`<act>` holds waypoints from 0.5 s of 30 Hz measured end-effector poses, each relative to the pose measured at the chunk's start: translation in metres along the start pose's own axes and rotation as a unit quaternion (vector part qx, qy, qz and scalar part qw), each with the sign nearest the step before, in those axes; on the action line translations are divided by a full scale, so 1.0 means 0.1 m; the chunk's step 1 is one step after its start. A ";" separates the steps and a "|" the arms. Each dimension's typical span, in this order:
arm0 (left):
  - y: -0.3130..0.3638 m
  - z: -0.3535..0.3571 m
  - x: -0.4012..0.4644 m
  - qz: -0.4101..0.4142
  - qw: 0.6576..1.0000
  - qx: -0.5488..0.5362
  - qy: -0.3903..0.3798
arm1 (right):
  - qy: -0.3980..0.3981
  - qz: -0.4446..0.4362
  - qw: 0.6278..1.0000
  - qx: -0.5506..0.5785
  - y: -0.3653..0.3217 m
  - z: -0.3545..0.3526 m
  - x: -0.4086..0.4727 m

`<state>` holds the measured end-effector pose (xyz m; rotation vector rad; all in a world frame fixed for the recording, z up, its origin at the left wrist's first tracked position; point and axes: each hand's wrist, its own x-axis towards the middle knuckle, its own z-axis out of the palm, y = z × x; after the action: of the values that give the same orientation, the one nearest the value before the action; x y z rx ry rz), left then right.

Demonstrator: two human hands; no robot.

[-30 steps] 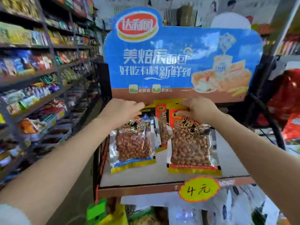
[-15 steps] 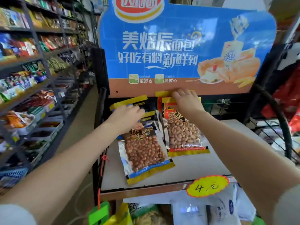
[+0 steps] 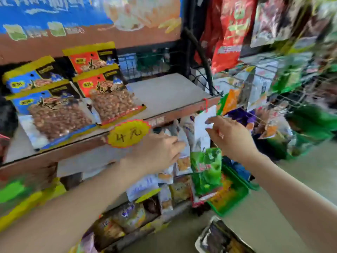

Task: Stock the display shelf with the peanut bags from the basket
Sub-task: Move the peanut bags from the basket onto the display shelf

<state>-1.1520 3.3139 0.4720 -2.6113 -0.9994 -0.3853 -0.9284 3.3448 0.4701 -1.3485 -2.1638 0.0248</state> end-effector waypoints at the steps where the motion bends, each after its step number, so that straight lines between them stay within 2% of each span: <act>1: 0.29 0.17 0.09 0.005 0.999 -0.019 -0.039 | -0.012 0.051 0.999 0.002 0.25 -0.06 -0.31; 3: 0.88 0.52 0.28 0.002 0.988 -0.057 -0.144 | -0.067 0.139 0.988 -0.007 0.77 -0.10 -0.93; 5: 1.40 0.89 0.48 -0.025 0.960 -0.095 -0.261 | -0.144 0.220 0.965 -0.011 1.22 -0.11 -1.47; 6: 1.62 1.07 0.58 -0.039 0.949 -0.110 -0.294 | -0.176 0.255 0.951 -0.007 1.42 -0.11 -1.71; 11: 2.46 2.03 0.90 -0.031 0.908 -0.129 -0.397 | -0.284 0.345 0.895 0.016 2.24 0.13 -2.72; 15: 3.01 3.06 0.87 -0.039 0.875 -0.176 -0.450 | -0.322 0.437 0.840 0.020 2.81 0.79 -3.62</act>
<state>-0.8434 3.2715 0.1641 -3.1232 -1.3924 0.8046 -0.6223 3.2049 0.1491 -2.4364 -1.7537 0.9928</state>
